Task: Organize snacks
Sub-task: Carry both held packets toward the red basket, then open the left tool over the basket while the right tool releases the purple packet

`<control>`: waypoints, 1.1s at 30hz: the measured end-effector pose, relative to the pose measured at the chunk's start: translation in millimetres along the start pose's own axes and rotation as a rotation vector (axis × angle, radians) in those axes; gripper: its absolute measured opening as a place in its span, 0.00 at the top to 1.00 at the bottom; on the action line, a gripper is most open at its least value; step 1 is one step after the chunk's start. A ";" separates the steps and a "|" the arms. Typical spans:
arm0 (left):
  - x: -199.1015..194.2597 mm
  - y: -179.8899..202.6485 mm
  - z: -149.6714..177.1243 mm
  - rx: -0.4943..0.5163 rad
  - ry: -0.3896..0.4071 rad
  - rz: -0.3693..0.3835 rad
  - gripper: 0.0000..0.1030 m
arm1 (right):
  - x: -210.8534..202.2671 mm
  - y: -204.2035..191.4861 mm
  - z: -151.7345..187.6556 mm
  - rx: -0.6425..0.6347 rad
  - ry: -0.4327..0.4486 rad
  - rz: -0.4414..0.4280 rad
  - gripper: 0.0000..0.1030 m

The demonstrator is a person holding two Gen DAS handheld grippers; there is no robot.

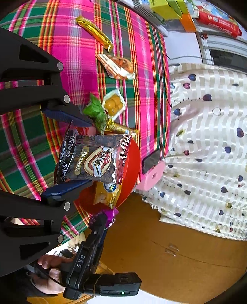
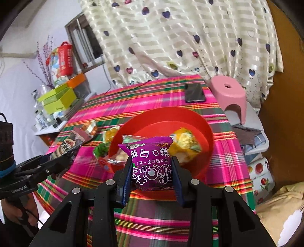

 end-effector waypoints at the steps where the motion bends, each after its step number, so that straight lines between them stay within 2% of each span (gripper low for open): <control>1: 1.5 2.3 -1.0 0.005 -0.002 0.004 0.45 | 0.5 2.1 0.1 0.003 -0.002 0.002 0.66; 22: 55.2 53.5 0.1 0.084 -0.117 0.095 0.45 | 30.3 37.3 8.8 0.059 -0.081 0.026 0.66; 33: 80.4 64.1 -3.6 0.092 -0.162 0.113 0.46 | 40.4 50.1 -1.6 0.054 -0.080 0.050 0.66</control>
Point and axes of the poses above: each gripper's, at about its wrist camera, not at the fingertips, and x roughly the way its jaws point, y to its right, z to its underside, the point moved 8 cm from there along x, roughly the way its jaws point, and after that the axes turned 14 degrees about -z, right-handed, at the moved point
